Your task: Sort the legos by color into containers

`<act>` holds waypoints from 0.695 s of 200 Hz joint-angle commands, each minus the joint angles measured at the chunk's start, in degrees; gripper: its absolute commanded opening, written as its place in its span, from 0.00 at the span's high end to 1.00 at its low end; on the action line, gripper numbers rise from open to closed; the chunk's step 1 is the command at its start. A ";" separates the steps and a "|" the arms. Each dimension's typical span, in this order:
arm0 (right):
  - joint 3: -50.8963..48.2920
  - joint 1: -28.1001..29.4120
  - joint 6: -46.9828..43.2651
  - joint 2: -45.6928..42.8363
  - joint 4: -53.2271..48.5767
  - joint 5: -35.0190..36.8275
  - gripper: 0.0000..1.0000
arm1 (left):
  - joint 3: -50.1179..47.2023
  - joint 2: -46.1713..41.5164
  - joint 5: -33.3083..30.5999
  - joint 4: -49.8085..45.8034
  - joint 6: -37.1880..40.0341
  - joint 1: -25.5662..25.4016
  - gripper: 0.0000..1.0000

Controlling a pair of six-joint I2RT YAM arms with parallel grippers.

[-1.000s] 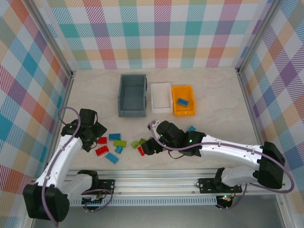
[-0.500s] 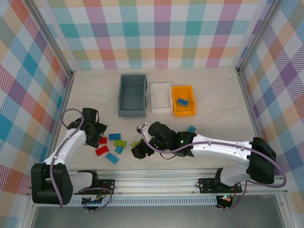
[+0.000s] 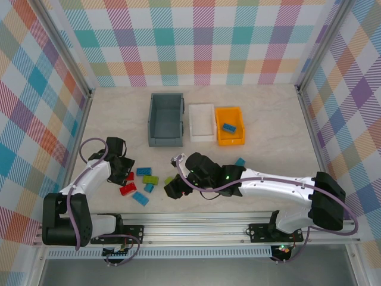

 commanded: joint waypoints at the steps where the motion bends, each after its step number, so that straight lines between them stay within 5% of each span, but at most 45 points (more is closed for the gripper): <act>1: 1.49 0.33 0.47 0.63 1.59 0.22 0.23 | 0.00 2.47 -0.50 1.36 -0.28 0.92 0.39; 63: 1.10 0.33 1.25 0.11 1.05 1.39 0.25 | 0.61 5.87 -0.45 3.79 0.92 0.88 0.56; 100: 0.46 0.26 2.19 -3.81 0.58 7.89 0.26 | 3.40 0.46 -2.21 2.73 3.99 0.46 0.68; 139: -1.29 -3.63 5.77 -10.87 -0.40 17.70 0.26 | 18.57 1.28 -7.41 -0.87 15.50 -10.30 0.70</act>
